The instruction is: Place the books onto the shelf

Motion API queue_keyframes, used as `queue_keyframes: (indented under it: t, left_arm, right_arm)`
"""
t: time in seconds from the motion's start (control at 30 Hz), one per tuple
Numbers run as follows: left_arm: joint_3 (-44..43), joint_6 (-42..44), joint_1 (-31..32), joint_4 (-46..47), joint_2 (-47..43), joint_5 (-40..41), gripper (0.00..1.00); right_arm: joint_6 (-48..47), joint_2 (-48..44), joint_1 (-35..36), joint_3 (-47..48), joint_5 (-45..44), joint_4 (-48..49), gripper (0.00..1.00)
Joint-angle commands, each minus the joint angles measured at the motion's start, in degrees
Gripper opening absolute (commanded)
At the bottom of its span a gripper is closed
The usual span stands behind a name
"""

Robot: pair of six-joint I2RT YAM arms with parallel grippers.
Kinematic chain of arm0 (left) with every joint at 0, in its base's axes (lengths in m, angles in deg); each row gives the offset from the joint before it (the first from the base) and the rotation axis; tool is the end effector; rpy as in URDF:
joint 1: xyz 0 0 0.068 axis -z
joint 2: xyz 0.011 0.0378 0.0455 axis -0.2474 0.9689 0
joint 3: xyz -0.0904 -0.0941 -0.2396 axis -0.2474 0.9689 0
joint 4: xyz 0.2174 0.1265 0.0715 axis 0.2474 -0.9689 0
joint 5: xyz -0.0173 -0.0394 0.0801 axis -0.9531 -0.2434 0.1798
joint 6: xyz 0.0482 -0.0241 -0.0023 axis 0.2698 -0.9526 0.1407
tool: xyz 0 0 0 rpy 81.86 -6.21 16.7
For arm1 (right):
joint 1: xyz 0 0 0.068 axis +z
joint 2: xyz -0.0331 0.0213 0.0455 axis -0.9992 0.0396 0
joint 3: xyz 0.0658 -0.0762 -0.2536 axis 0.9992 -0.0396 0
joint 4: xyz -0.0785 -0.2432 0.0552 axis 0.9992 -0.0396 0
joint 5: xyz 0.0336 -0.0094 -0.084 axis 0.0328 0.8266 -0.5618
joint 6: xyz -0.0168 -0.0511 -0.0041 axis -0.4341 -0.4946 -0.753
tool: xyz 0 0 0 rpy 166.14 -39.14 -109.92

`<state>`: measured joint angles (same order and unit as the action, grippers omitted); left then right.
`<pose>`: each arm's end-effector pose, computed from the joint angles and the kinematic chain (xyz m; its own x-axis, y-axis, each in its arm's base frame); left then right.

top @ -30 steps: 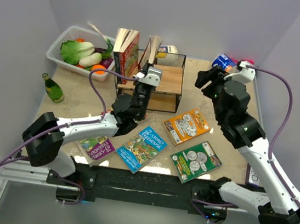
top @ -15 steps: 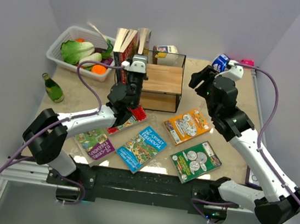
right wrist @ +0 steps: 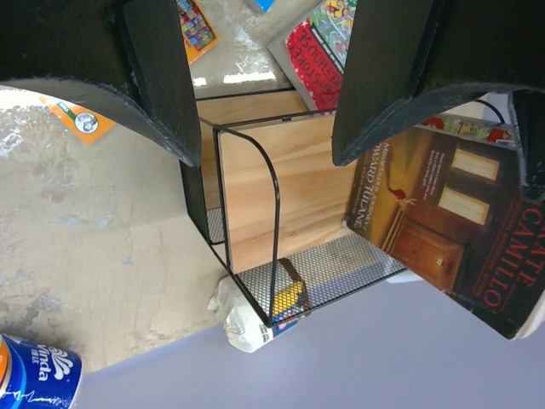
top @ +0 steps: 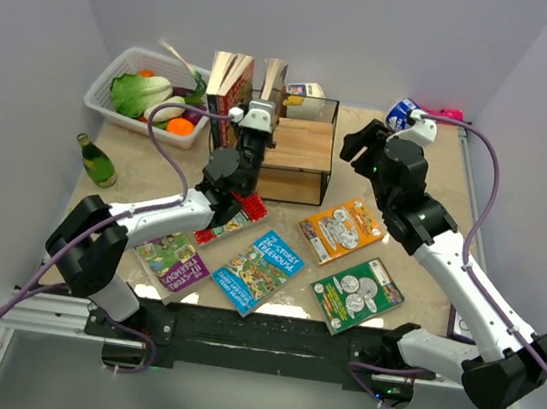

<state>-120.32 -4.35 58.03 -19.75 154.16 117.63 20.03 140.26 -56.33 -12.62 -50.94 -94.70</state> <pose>0.2664 -0.2258 0.3473 0.3487 -0.0927 -0.9327 0.1073 0.9925 -0.0585 0.2322 0.1231 0.3970 -0.1963 0.4817 -0.8541 0.0230 0.8730 0.4871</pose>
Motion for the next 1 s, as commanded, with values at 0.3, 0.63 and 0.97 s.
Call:
queue_keyframes:
  t: [0.3, 0.63, 0.97]
  left_arm:
    - [-4.03, -1.84, -2.57, 2.58, 2.42, 1.06, 0.00]
    - [-3.15, -2.36, -3.62, 0.82, 1.19, 1.41, 0.00]
    - [-3.15, -1.66, -3.62, -1.20, -0.39, 2.81, 0.37]
  right_arm:
    - [0.33, -1.22, -0.72, -0.97, 0.90, 3.00, 0.66]
    - [0.33, -0.69, -0.72, -1.32, 1.43, 3.53, 0.66]
    - [0.24, -0.96, -0.72, -1.76, 1.25, 3.79, 0.66]
